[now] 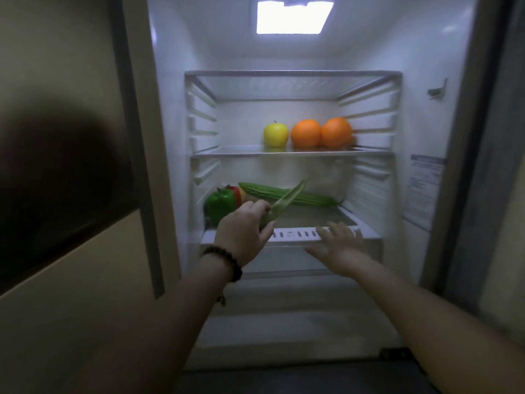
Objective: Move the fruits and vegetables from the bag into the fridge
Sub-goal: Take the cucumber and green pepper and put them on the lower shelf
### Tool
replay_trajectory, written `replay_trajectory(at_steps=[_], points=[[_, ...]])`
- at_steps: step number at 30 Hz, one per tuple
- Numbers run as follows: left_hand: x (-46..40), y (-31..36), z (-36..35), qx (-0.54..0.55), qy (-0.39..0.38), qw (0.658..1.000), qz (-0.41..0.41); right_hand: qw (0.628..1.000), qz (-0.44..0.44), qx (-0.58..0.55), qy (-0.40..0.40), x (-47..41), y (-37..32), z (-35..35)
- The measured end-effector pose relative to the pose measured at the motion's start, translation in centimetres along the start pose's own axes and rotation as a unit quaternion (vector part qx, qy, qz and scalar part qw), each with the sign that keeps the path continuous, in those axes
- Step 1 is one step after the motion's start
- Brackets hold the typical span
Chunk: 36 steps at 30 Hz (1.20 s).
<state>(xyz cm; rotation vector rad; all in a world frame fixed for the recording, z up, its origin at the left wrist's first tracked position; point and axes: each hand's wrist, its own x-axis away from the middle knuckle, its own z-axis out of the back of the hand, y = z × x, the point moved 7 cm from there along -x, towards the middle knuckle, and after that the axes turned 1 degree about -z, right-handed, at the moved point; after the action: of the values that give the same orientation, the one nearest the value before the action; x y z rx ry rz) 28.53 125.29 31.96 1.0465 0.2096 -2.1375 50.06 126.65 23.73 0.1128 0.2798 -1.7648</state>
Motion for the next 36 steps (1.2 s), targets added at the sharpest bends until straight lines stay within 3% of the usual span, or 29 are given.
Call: replay_trajectory(at_steps=[6, 10, 14, 22, 28, 32, 36], points=[[-6.4, 0.6, -5.1, -0.044, -0.119, 0.991, -0.040, 0.998, -0.007, 0.029, 0.054, -0.1, 0.6, -1.0], [-10.6, 1.0, -9.7, -0.079, -0.136, 0.986, -0.056, 0.997, -0.005, 0.030, 0.077, -0.5, 0.7, -1.6], [-13.3, 0.6, -14.4, -0.067, -0.206, 0.975, -0.055, 0.996, -0.008, 0.033, 0.085, -1.0, 1.0, -2.0], [-16.4, -5.2, -19.6, -0.098, -0.278, 0.955, 0.037, 0.995, -0.019, 0.035, 0.088, -1.2, 1.3, -2.2], [-16.9, -6.8, -22.0, -0.092, -0.369, 0.914, 0.139, 0.995, -0.021, 0.032, 0.090, -1.1, 1.1, -2.1], [-17.4, -7.5, -23.3, -0.088, -0.348, 0.923, 0.134, 0.995, -0.021, 0.036, 0.089, -1.2, 1.2, -2.2], [-16.9, -7.0, -21.8, -0.091, -0.265, 0.954, 0.102, 0.996, -0.017, 0.040, 0.078, -1.2, 1.1, -2.4]])
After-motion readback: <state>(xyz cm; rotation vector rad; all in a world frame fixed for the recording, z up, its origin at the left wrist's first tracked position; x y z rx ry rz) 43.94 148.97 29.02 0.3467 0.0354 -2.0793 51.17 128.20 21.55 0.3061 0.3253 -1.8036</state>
